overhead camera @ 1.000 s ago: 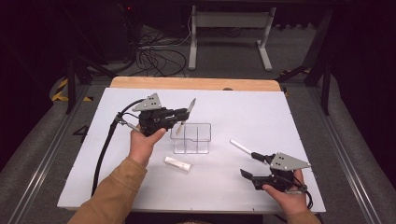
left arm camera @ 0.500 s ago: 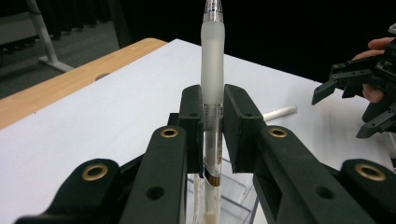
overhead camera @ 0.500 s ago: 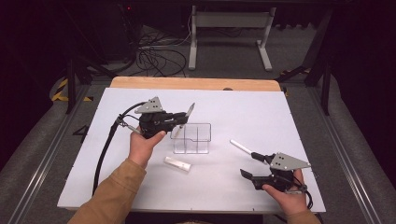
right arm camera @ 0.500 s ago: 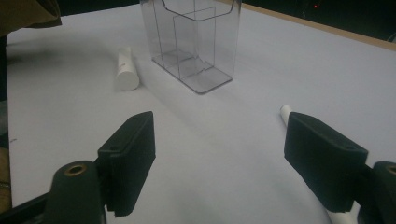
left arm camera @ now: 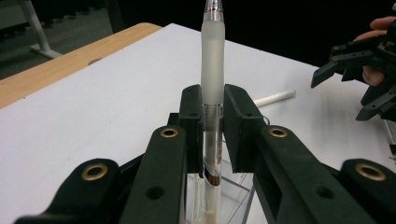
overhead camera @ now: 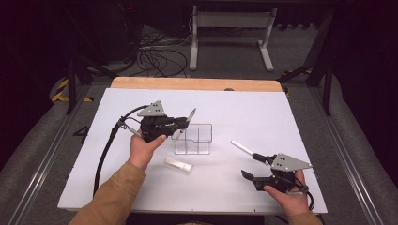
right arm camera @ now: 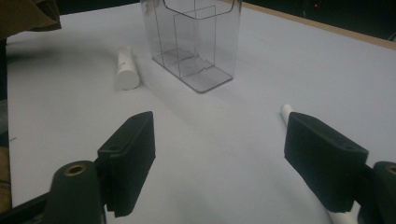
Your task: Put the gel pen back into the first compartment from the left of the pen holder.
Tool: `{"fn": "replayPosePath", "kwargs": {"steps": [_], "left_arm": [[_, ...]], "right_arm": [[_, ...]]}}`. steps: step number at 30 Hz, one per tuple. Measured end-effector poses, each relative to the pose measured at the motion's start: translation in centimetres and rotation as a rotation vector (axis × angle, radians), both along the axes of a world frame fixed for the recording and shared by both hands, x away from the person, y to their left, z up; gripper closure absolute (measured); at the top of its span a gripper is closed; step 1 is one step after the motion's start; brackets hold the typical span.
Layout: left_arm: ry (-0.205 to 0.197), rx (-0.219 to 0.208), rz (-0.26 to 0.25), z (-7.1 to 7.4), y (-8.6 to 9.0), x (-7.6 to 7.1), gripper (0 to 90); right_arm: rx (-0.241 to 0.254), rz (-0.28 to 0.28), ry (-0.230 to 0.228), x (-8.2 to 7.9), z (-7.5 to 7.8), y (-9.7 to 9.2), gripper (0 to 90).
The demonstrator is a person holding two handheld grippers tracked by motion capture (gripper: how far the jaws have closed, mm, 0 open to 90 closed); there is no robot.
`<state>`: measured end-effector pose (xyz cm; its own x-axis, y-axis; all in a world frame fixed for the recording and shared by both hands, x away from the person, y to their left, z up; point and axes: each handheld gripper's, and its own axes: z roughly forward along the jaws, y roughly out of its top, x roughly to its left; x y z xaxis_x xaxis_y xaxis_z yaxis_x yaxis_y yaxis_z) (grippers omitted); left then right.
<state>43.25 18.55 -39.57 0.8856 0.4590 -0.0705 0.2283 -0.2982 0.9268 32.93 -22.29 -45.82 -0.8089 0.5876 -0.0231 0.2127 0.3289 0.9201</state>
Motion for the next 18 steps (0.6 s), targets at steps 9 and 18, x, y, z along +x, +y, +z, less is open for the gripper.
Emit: {"fn": "replayPosePath", "kwargs": {"steps": [9,18], "left_arm": [[0.025,-0.015,0.004,-0.67,0.45,-0.18,78.4],[0.027,-0.012,-0.001,-0.68,0.46,-0.41,77.2]], "right_arm": [[-0.002,0.002,0.002,0.01,-0.05,0.09,25.7],[-0.005,0.004,0.002,0.02,-0.07,0.09,25.6]]}}
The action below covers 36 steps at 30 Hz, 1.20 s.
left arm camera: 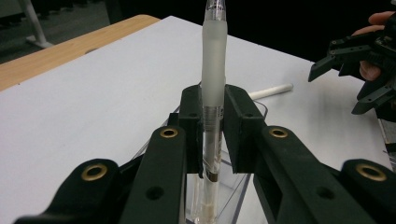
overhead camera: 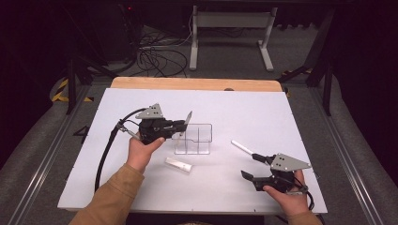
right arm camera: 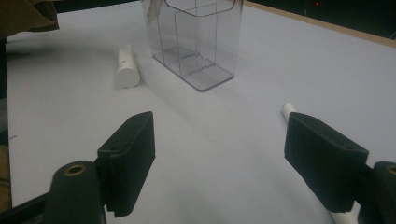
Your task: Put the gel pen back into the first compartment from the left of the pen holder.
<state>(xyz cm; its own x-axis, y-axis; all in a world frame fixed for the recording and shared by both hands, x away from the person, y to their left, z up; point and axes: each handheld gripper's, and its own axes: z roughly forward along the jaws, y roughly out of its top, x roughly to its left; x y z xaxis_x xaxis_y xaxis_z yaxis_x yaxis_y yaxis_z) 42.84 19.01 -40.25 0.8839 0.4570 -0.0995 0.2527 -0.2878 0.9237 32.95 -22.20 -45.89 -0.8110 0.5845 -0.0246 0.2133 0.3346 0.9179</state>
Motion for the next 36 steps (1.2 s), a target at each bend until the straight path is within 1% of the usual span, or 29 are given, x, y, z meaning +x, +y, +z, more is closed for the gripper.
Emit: {"fn": "replayPosePath", "kwargs": {"steps": [1,2,4,6,8,9,10,11,12,14,15,16,19,22,30,34,36], "left_arm": [[0.0,-0.003,0.002,0.1,0.0,-0.1,73.0],[-0.004,0.001,0.011,0.2,-0.1,-0.1,66.5],[-0.04,0.02,0.027,0.4,-0.1,-0.4,57.7],[-0.059,0.027,0.041,0.9,0.1,-0.7,48.6],[-0.07,0.024,0.052,1.3,0.5,-1.1,42.6],[-0.08,0.037,0.061,1.5,0.8,-1.3,38.3],[-0.081,0.042,0.074,1.7,0.9,-1.6,33.3],[-0.095,0.057,0.086,2.0,1.2,-1.9,29.4],[-0.093,0.066,0.1,2.1,1.3,-2.2,25.3],[-0.111,0.077,0.117,2.4,1.6,-2.9,19.3],[-0.118,0.07,0.116,2.5,1.8,-3.2,18.3],[-0.114,0.061,0.117,2.5,2.0,-3.5,17.3],[-0.117,0.073,0.113,2.5,2.3,-4.0,13.9],[-0.122,0.084,0.12,2.6,2.5,-4.5,12.1],[-0.127,0.061,0.119,2.8,3.2,-5.3,8.4],[-0.125,0.054,0.132,2.8,3.6,-5.8,6.4],[-0.126,0.065,0.144,2.7,3.8,-6.0,5.3]], "right_arm": [[0.001,-0.001,0.0,0.0,0.0,0.0,25.6],[0.003,-0.001,0.0,0.0,0.0,0.0,25.6],[0.002,-0.002,-0.001,0.0,0.0,0.0,25.6],[0.002,0.0,-0.002,0.0,0.0,0.0,25.6],[0.003,0.001,-0.004,0.0,0.0,0.0,25.6],[0.003,-0.002,-0.003,0.0,0.1,0.0,25.6],[0.004,-0.002,-0.004,0.0,0.1,0.0,25.6],[0.004,-0.002,-0.005,0.0,0.1,0.0,25.6],[0.004,-0.002,-0.005,0.0,0.1,0.0,25.6],[0.004,-0.003,-0.006,0.0,0.1,0.0,25.6],[0.004,-0.004,-0.007,0.0,0.1,0.0,25.6],[0.004,-0.004,-0.007,0.0,0.1,0.0,25.6],[0.002,-0.004,-0.008,0.0,0.2,0.0,25.5],[0.005,-0.005,-0.008,0.0,0.2,-0.1,25.3],[0.006,-0.013,-0.011,0.0,0.2,-0.2,24.0],[0.006,-0.019,-0.019,0.1,0.3,-0.2,23.0],[0.009,-0.025,-0.026,0.1,0.4,-0.2,22.1]]}}
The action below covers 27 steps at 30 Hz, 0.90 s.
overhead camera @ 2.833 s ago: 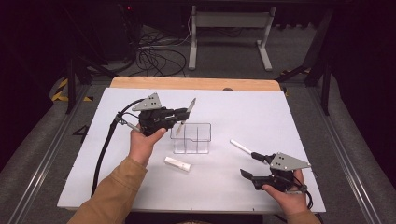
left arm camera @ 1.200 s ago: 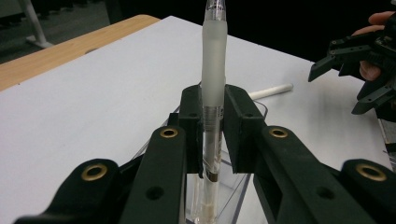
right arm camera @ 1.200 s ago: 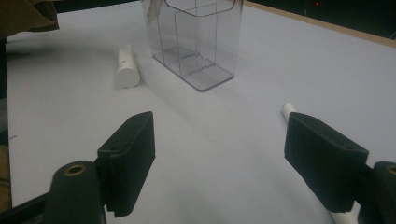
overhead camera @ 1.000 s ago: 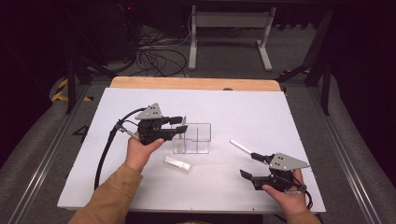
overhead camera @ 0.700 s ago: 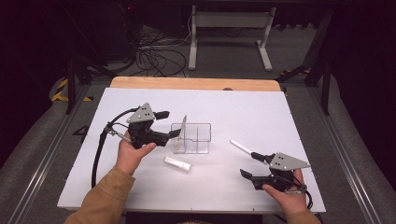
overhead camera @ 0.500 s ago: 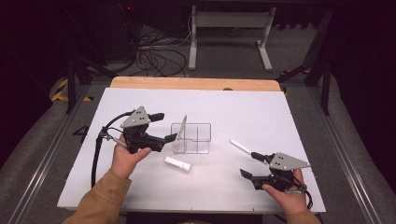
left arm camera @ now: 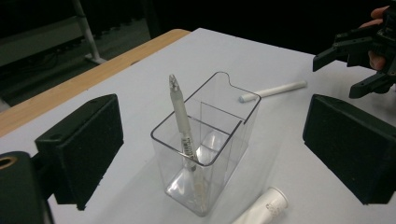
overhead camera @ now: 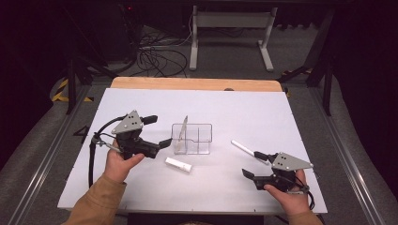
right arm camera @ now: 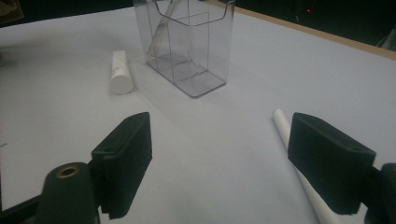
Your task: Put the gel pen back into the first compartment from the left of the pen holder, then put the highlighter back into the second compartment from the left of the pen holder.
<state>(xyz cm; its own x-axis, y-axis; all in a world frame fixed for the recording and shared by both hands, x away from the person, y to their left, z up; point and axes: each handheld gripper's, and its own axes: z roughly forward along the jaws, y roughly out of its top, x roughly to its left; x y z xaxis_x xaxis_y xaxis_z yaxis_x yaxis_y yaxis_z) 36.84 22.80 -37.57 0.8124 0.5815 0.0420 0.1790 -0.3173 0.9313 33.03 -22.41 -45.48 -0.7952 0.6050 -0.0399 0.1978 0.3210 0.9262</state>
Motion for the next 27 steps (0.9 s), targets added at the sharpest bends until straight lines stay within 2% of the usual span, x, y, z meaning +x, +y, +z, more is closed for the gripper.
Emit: {"fn": "replayPosePath", "kwargs": {"steps": [7,12,14,18,22,24,26,27], "left_arm": [[-0.018,0.06,0.086,-0.3,0.2,-1.2,2.6],[-0.034,0.108,0.078,-0.8,0.7,-2.0,2.4],[-0.043,0.128,0.082,-1.1,1.0,-2.4,2.4],[-0.027,0.098,0.087,-1.5,1.9,-2.9,2.5],[0.007,0.031,0.052,-2.0,3.2,-3.4,2.4],[0.015,0.041,0.061,-2.5,3.6,-3.8,1.5],[-0.011,0.075,0.137,-3.1,3.7,-4.5,0.5],[-0.012,0.087,0.144,-3.4,3.7,-4.7,0.5]], "right_arm": [[0.0,-0.025,-0.016,0.3,0.4,0.0,17.2],[-0.016,-0.037,-0.01,0.6,0.6,0.0,12.7],[-0.019,-0.045,-0.012,0.7,0.7,0.1,13.8],[-0.022,-0.053,-0.02,0.9,1.0,0.4,16.2],[-0.013,-0.055,-0.021,1.0,1.5,0.5,18.3],[-0.01,-0.054,-0.021,1.0,1.7,0.5,19.1],[-0.011,-0.051,-0.023,1.1,1.8,0.6,19.7],[-0.012,-0.051,-0.025,1.1,1.9,0.7,19.8]]}}
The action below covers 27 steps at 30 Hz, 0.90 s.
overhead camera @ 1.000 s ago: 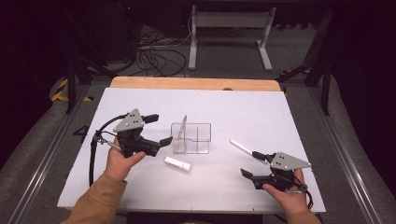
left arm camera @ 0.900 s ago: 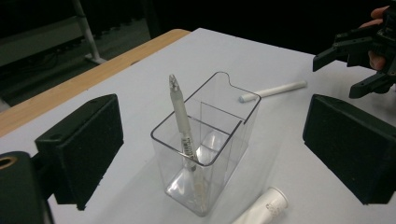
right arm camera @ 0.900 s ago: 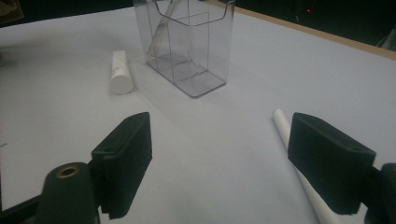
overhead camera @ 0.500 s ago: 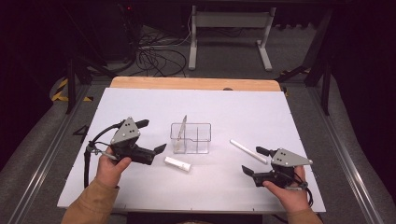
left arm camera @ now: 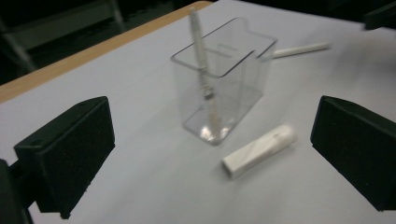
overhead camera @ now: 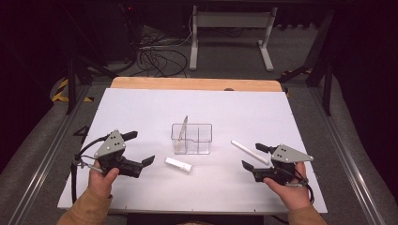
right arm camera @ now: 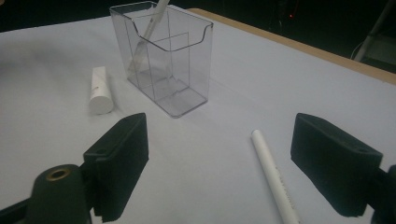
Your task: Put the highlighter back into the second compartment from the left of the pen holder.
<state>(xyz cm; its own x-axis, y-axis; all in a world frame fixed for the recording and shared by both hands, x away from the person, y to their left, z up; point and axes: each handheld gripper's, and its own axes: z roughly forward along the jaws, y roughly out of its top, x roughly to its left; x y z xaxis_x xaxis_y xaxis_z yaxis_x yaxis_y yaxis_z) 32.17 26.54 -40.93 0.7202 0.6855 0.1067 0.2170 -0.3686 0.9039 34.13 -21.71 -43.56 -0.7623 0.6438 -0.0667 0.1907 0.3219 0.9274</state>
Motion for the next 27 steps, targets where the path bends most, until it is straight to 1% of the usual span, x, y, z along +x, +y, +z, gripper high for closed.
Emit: {"fn": "replayPosePath", "kwargs": {"steps": [1,2,5,10,11,14,16,18,20,25,27], "left_arm": [[0.009,0.003,-0.015,-0.2,0.1,-0.1,0.5],[0.023,-0.005,-0.032,-0.5,0.3,-0.2,0.5],[0.036,-0.023,-0.047,-1.1,0.8,-0.4,0.4],[0.032,-0.031,-0.053,-1.9,1.5,-1.0,0.5],[0.032,-0.038,-0.054,-2.1,1.6,-1.1,0.5],[0.043,-0.081,-0.059,-2.6,2.1,-1.2,0.5],[0.033,-0.078,-0.058,-2.8,2.3,-1.2,0.5],[0.021,-0.063,-0.047,-2.9,2.4,-1.4,0.5],[0.02,-0.056,-0.048,-3.0,2.4,-1.5,0.5],[0.02,-0.059,-0.042,-3.3,2.6,-1.4,0.6],[0.017,-0.063,-0.04,-3.3,2.7,-1.5,0.6]], "right_arm": [[-0.004,0.0,-0.002,0.0,0.1,0.1,20.1],[-0.006,0.002,-0.004,0.1,0.2,0.1,20.6],[-0.015,0.005,-0.005,0.2,0.4,0.3,21.5],[-0.037,-0.005,-0.001,0.5,0.8,0.5,23.0],[-0.033,-0.008,-0.001,0.6,0.9,0.5,23.2],[-0.053,-0.014,0.007,0.7,1.1,0.7,24.3],[-0.065,-0.017,0.012,0.9,1.2,0.7,25.0],[-0.07,-0.023,0.013,1.1,1.2,0.7,25.2],[-0.073,-0.027,0.018,1.2,1.3,0.8,25.8],[-0.105,-0.036,0.03,1.6,1.4,0.9,27.9],[-0.107,-0.036,0.036,1.7,1.5,1.1,28.8]]}}
